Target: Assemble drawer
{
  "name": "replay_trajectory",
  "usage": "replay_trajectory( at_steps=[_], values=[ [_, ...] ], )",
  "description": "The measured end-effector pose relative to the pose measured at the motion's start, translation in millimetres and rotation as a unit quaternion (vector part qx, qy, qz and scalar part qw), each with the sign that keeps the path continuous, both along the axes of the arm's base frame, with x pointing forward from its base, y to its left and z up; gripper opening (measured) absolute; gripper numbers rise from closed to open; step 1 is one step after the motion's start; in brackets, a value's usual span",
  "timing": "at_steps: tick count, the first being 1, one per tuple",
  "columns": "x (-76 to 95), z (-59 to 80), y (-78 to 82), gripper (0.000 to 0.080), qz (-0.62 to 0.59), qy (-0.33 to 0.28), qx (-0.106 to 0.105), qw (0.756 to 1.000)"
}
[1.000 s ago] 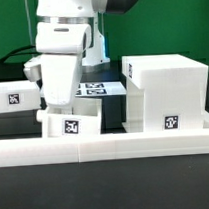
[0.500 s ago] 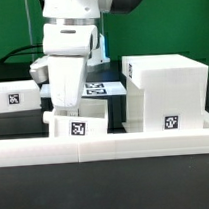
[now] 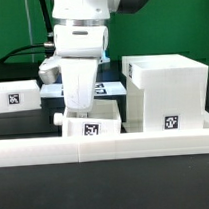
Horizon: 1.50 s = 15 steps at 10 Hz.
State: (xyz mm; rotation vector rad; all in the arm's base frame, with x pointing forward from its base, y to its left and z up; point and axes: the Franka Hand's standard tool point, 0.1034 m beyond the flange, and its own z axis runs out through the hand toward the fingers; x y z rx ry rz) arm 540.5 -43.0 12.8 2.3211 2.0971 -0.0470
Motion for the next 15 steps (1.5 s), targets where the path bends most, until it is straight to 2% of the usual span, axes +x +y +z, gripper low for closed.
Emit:
replay_trajectory(
  at_steps=[4, 6, 10, 13, 15],
  values=[
    [-0.6, -0.9, -3.5, 0.0041, 0.004, 0.001, 0.001, 1.000],
    [-1.5, -1.0, -12.9, 0.0041, 0.002, 0.001, 0.002, 1.000],
    [8.0, 2.4, 4.4, 0.0041, 0.023, 0.002, 0.000, 1.000],
    [6.1, 0.7, -2.1, 0.0041, 0.024, 0.004, 0.002, 1.000],
    [1.9, -1.5, -23.9, 0.0041, 0.032, 0.002, 0.034, 0.999]
  ],
)
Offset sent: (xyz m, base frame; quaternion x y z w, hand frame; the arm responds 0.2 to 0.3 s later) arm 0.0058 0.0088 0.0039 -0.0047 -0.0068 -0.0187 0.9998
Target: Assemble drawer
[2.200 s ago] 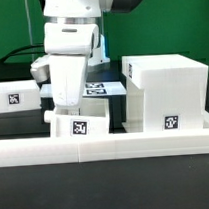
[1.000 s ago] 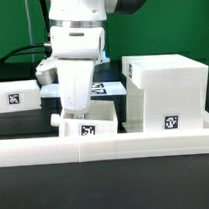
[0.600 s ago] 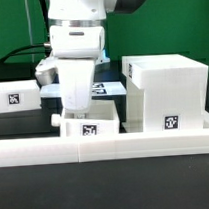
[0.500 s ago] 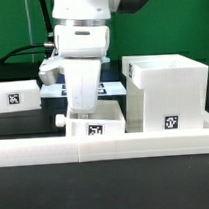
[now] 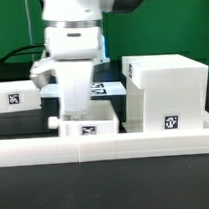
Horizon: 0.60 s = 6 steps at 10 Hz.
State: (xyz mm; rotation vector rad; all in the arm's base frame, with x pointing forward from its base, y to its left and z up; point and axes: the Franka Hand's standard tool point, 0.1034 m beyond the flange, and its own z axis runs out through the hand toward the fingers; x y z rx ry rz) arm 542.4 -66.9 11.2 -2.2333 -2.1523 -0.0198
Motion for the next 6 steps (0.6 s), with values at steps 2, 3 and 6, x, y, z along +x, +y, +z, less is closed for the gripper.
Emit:
replay_trajectory(
  at_steps=[2, 3, 6],
  values=[
    [-0.8, -1.1, -0.4, 0.0041, 0.005, 0.001, 0.009, 1.000],
    [-0.3, -1.4, 3.1, 0.0041, 0.012, 0.001, 0.009, 1.000],
    [3.8, -3.3, 18.2, 0.0041, 0.037, 0.001, 0.005, 0.999]
  ],
)
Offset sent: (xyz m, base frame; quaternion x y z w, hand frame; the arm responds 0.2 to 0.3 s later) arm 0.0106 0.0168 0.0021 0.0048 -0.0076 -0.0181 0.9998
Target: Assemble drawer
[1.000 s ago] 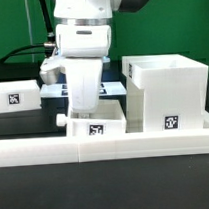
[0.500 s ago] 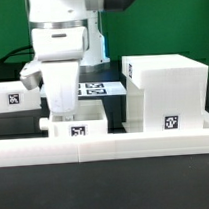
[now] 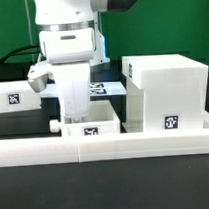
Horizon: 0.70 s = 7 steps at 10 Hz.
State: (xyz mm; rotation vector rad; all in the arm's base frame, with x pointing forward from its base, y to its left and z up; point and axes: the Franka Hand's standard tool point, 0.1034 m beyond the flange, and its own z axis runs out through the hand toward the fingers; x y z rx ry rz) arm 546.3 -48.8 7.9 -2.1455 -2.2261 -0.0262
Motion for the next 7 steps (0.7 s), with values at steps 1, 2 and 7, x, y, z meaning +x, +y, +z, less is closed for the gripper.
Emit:
replay_trajectory(
  at_steps=[1, 2, 7],
  values=[
    [-0.8, -0.8, 1.4, 0.0041, 0.012, 0.001, -0.004, 1.000],
    [-1.2, -1.0, -0.3, 0.0041, 0.011, 0.001, -0.004, 1.000],
    [-0.6, -1.1, 6.5, 0.0041, 0.005, 0.002, -0.003, 1.000]
  ],
)
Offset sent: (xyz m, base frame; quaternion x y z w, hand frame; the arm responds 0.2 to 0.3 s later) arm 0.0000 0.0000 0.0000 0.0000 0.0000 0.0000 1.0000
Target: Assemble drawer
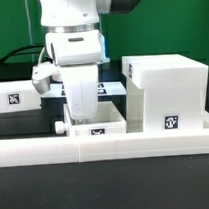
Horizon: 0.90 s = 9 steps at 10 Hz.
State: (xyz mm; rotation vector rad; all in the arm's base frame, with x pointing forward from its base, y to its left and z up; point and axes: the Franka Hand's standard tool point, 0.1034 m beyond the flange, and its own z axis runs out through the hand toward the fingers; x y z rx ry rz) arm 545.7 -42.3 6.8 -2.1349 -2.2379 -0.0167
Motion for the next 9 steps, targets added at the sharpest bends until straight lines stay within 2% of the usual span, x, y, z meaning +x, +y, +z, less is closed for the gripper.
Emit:
replay_trajectory(
  at_steps=[5, 9],
  values=[
    [1.8, -0.1, 27.9, 0.0041, -0.046, 0.000, 0.008, 0.999],
    [2.3, -0.5, 27.7, 0.0041, -0.050, -0.003, 0.007, 0.999]
  ],
)
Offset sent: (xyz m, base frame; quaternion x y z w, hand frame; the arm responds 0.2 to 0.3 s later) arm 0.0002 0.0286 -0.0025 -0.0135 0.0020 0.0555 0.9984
